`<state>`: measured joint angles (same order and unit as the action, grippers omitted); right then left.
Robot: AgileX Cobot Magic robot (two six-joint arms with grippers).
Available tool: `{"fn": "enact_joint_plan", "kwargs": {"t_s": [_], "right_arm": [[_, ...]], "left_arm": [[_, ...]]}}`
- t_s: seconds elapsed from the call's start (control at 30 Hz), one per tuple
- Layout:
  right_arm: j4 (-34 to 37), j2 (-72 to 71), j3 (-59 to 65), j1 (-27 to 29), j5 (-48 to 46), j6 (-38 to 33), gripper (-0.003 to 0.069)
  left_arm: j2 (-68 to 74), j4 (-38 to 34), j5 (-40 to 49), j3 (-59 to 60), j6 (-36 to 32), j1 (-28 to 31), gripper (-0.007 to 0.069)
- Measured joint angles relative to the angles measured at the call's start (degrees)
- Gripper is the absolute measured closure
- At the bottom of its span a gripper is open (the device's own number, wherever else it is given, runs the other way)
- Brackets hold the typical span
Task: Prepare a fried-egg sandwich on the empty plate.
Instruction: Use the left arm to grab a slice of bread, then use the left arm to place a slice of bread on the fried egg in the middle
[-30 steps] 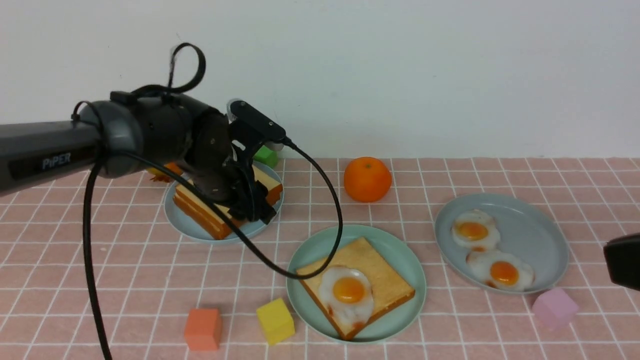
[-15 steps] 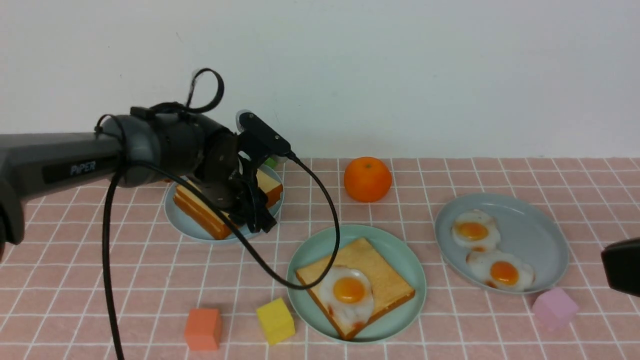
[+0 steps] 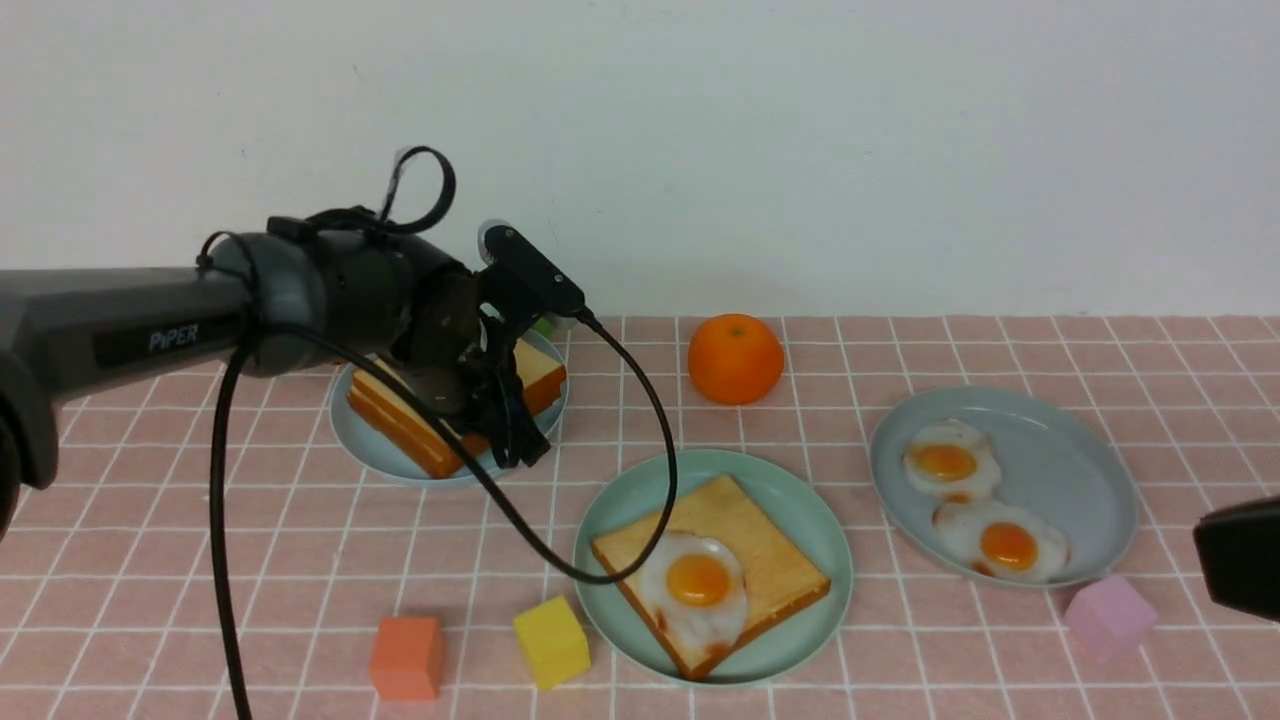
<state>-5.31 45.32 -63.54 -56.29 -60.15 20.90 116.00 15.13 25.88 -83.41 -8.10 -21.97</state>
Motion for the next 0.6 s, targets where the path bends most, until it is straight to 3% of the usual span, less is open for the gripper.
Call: {"fn": "enact_joint_plan", "kwargs": {"t_s": [0.17, 0.37, 0.6], "right_arm": [[0.37, 0.00, 0.00, 0.00, 0.00, 0.00, 0.0641], [-3.50, -0.47, 0.00, 0.00, -3.19, 0.23, 0.0641], [-11.96, -7.69, 0.00, 0.00, -11.71, 7.03, 0.0641]], "left_arm": [[-4.98, -1.49, 1.14, 0.14, 1.27, 0.00, 0.0561], [-16.01, -8.47, 7.36, 0.32, 0.17, -1.90, 0.0568], [-23.28, -20.70, 16.04, 5.58, -4.48, -16.76, 0.0571]]}}
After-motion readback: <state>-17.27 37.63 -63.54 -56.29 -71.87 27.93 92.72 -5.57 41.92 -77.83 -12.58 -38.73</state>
